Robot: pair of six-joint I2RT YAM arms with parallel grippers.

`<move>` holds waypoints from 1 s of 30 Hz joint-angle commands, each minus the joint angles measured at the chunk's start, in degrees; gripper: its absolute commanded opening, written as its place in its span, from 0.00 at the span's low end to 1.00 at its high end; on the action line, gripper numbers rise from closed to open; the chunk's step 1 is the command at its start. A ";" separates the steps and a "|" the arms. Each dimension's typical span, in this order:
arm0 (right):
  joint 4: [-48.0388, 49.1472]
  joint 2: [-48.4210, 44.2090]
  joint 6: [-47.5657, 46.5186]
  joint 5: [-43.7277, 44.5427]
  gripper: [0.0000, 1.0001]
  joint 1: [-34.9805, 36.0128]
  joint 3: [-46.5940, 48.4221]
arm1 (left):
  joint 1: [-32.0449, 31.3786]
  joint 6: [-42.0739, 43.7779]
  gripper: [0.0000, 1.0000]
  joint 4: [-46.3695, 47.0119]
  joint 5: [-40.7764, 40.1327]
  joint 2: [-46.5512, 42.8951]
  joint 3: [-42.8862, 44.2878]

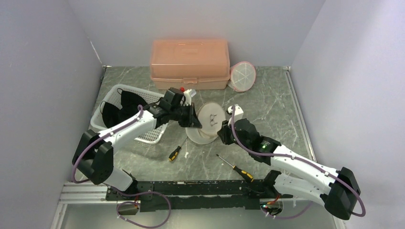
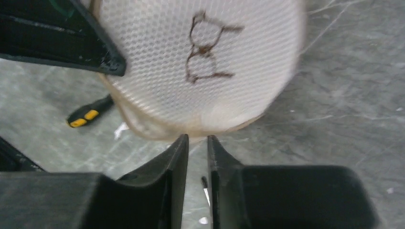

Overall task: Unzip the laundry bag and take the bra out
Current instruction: Unzip the laundry bag at the center of the board.

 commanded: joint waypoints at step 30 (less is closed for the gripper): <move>6.58 -2.00 12.41 -8.28 0.65 -9.48 -2.20 | 0.44 0.62 0.68 -4.63 -8.92 -12.25 -5.10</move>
